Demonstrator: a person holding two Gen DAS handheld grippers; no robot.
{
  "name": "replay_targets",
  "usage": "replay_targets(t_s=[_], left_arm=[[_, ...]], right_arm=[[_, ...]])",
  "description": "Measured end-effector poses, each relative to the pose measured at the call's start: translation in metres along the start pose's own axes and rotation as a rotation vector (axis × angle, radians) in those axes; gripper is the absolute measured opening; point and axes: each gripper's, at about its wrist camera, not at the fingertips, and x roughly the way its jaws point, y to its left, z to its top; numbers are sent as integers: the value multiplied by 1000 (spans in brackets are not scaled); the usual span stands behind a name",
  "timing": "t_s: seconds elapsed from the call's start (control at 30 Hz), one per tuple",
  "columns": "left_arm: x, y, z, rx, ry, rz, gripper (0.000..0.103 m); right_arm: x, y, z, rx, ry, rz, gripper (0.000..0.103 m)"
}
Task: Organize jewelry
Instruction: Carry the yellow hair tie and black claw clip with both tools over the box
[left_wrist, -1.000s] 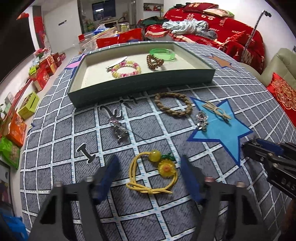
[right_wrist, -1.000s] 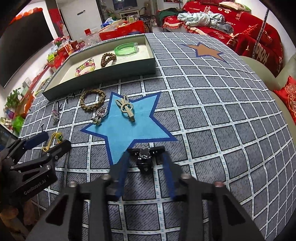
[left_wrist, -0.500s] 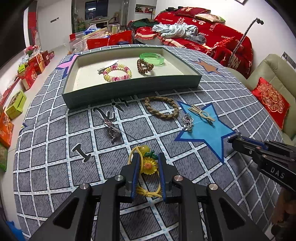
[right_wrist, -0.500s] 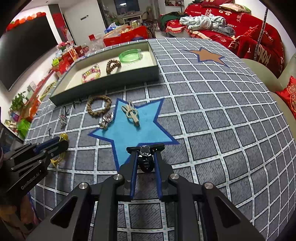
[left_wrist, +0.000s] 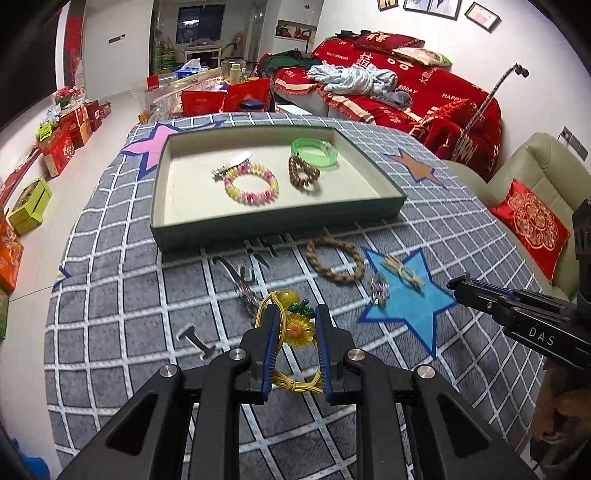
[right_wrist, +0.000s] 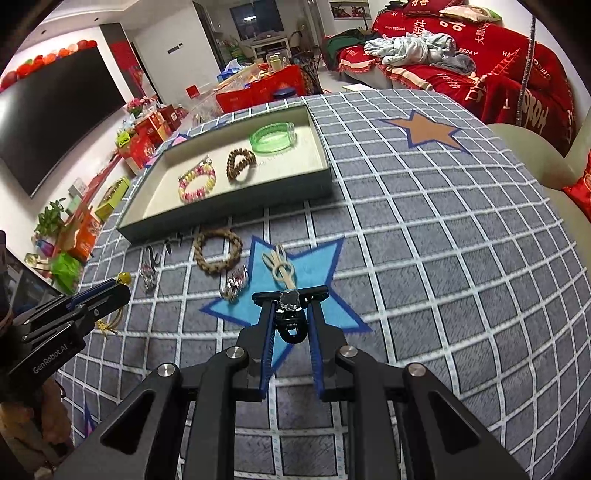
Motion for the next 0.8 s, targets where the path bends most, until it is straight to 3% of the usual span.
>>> replay_targets(t_s=[0.4, 0.8], left_arm=[[6, 29, 56, -18, -58, 9, 37], [67, 60, 118, -11, -32, 73, 37]], right_arm=[[11, 13, 65, -5, -34, 60, 19], [71, 31, 125, -52, 7, 61, 19]])
